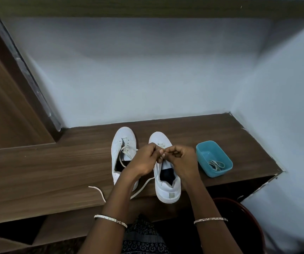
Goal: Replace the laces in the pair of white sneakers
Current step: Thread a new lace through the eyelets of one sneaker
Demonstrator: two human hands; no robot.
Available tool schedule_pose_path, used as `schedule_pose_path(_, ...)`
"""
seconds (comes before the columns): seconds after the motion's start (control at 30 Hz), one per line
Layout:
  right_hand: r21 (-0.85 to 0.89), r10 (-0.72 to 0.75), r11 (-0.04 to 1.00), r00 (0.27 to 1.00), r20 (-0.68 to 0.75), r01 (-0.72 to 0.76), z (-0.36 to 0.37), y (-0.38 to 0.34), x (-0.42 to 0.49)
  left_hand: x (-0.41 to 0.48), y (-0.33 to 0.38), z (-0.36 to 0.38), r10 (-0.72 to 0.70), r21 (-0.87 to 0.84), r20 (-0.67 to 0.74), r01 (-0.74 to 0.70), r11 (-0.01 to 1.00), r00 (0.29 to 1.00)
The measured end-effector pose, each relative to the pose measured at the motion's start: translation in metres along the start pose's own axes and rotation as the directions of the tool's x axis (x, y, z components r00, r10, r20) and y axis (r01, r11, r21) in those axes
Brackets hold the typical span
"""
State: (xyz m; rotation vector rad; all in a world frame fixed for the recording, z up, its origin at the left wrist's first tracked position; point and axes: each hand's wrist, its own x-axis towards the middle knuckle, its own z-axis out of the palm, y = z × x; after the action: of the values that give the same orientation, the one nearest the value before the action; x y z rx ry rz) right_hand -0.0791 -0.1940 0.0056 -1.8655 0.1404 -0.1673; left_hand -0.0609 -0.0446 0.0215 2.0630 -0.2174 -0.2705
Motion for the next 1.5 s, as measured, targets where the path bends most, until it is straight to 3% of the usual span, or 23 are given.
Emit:
schedule_pose_path(0.07,-0.005,0.022,1.000,0.998,-0.062,-0.022,0.000,0.009,-0.003,0.002,-0.009,0.005,-0.020,-0.006,-0.031,0.020,1.000,0.999)
schedule_pose_path(0.17,-0.067,0.058,0.995,0.972,-0.229,-0.075,-0.006,0.020,-0.002,0.006,-0.018,0.014,-0.017,0.000,-0.244,0.017,1.000,0.970)
schedule_pose_path(0.27,-0.105,0.106,0.987,0.980,-0.171,-0.125,-0.007,0.026,-0.004,0.006,-0.022,0.023,-0.006,-0.035,-0.375,-0.008,0.999,0.927)
schedule_pose_path(0.37,-0.276,0.115,0.952,0.990,-0.079,-0.133,-0.002,0.033,-0.003,0.007,-0.026,0.034,0.002,-0.062,-0.449,-0.033,0.998,0.893)
schedule_pose_path(0.53,-0.367,0.055,0.924,0.989,-0.141,-0.103,0.004,0.037,0.006,0.011,-0.029,0.047,0.023,-0.079,-0.537,-0.077,0.994,0.844)
schedule_pose_path(0.67,-0.160,0.143,0.972,0.971,-0.191,-0.174,0.003,0.050,0.009,0.021,-0.031,0.049,0.092,-0.001,-0.491,-0.106,0.994,0.866)
schedule_pose_path(0.77,0.118,0.273,0.959,0.955,-0.116,-0.259,-0.001,0.056,0.010,0.022,-0.034,0.049,0.184,0.105,-0.439,-0.153,0.983,0.879)
schedule_pose_path(0.83,0.207,0.304,0.935,0.951,-0.055,-0.287,-0.003,0.056,0.010,0.021,-0.036,0.051,0.205,0.117,-0.428,-0.172,0.978,0.880)
schedule_pose_path(1.03,0.279,0.335,0.901,0.942,0.035,-0.331,-0.012,0.044,0.009,0.020,-0.035,0.063,0.256,0.208,-0.494,-0.173,0.963,0.831)
schedule_pose_path(1.2,0.318,0.359,0.881,0.933,0.034,-0.350,-0.013,0.042,0.009,0.027,-0.038,0.068,0.282,0.346,-0.452,-0.125,0.930,0.847)
schedule_pose_path(1.5,0.220,0.298,0.925,0.951,0.084,-0.309,-0.017,0.043,0.011,0.029,-0.036,0.073,0.300,0.401,-0.447,-0.111,0.909,0.843)
